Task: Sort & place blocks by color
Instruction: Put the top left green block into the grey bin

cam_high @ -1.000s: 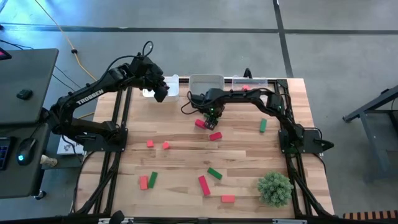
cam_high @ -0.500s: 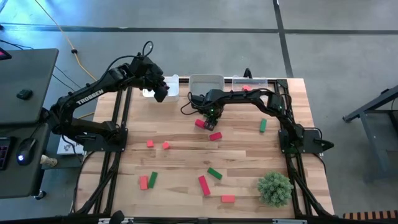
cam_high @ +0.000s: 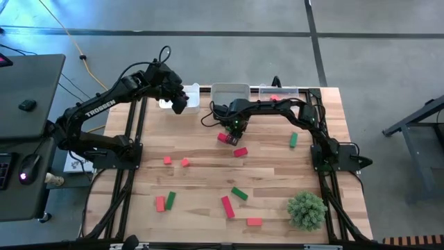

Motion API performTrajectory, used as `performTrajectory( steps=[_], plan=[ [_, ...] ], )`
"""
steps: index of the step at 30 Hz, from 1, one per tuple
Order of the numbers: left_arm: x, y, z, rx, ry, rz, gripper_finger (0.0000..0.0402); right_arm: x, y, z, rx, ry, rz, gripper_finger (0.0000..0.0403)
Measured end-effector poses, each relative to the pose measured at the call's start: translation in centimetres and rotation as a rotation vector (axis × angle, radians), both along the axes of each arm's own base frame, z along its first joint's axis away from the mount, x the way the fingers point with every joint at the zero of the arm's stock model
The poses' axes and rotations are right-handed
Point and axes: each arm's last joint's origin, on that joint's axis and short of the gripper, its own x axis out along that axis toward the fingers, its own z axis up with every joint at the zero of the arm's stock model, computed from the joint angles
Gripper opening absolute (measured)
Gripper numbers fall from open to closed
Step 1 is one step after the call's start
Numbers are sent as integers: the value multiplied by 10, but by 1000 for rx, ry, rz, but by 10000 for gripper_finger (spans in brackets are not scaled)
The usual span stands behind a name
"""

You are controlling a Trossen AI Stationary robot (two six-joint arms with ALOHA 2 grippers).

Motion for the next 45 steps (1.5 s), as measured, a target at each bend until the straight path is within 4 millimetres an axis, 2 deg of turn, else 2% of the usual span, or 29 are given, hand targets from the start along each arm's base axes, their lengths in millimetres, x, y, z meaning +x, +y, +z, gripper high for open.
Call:
performTrajectory(
  steps=[9,17,25,30,36,45],
  plan=[
    [0,0,0,0,0,1,142,-1,0,7,17,3,1,80],
    [0,0,0,-2,-1,2,142,5,-1,37,12,-25,12,80],
    [0,0,0,-2,-1,2,142,15,-9,78,-32,-114,79,80],
    [0,0,0,-11,-8,14,142,17,-25,107,-71,-208,91,80],
    [0,0,0,-11,-8,15,142,11,-55,136,-146,-296,87,80],
    [0,0,0,-9,-10,14,142,-7,-103,146,-212,-341,45,81]
  ],
)
